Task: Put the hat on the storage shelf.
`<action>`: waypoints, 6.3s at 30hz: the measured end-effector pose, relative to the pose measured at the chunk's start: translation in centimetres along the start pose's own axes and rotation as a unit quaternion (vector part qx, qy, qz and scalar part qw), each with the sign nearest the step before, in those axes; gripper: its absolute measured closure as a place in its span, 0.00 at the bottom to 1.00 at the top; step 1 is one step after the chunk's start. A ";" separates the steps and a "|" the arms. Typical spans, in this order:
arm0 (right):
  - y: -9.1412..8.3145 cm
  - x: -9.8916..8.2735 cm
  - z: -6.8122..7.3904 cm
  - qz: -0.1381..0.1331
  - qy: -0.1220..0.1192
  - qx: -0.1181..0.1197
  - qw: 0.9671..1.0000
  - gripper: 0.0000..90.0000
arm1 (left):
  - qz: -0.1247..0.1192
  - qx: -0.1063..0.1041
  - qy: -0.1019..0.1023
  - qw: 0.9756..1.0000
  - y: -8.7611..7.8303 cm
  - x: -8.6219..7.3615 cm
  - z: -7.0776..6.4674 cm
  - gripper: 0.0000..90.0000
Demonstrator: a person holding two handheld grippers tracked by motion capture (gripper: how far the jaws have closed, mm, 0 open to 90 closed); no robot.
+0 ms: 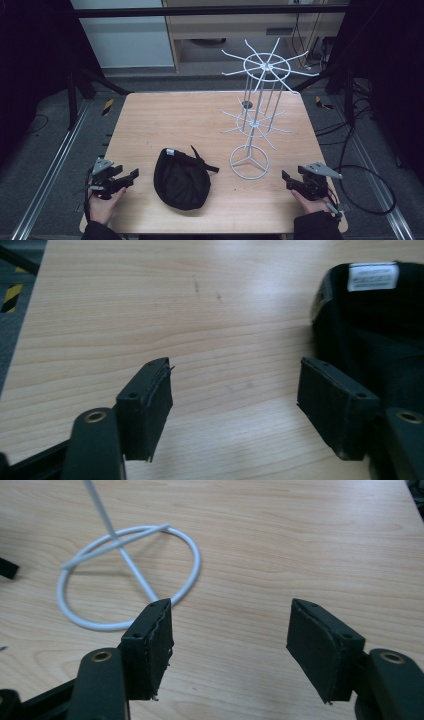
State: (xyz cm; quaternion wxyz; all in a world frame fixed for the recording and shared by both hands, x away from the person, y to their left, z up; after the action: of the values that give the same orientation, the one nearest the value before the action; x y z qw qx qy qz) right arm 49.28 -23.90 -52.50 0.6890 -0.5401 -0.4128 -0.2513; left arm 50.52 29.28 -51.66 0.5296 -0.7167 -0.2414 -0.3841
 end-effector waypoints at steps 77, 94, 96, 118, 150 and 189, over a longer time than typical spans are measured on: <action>4.8 -0.9 24.6 0.100 -0.053 0.231 0.966 0.67 | 0.059 -0.034 0.056 0.996 2.6 -1.0 -7.3 0.87; 1.8 4.0 24.3 -0.030 -0.114 0.239 0.964 0.93 | 0.082 -0.060 0.065 0.993 3.3 -2.2 -9.5 0.84; 1.7 3.8 25.0 -0.033 -0.126 0.245 0.961 0.94 | 0.080 -0.057 0.068 0.993 3.5 -2.1 -9.6 0.84; 2.5 2.5 25.3 -0.020 -0.126 0.238 0.963 0.93 | -0.011 -0.129 0.048 0.990 -0.3 2.7 -12.1 0.55; 2.5 1.8 26.1 -0.011 -0.153 0.255 0.955 0.92 | 0.043 -0.166 0.039 0.984 4.0 3.3 -18.6 0.63; 0.5 4.7 24.5 -0.065 -0.107 0.288 0.950 0.48 | -0.087 -0.230 0.056 0.968 -3.6 8.0 -20.4 0.90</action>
State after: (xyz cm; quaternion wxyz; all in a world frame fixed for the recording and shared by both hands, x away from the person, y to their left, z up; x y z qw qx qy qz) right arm 44.89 0.00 -46.99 0.7492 -0.3147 -0.5729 -0.1068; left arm 46.49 10.73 -40.18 0.3279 -0.7729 -0.1785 -0.5132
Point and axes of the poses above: each handheld gripper's, and its own axes: y roughly forward along the jaws, x roughly out of its top, z roughly to its left, the point moved 9 cm from there along y, roughly forward along the jaws, and after that the axes turned 1 degree about -y, right-handed, at the moved point
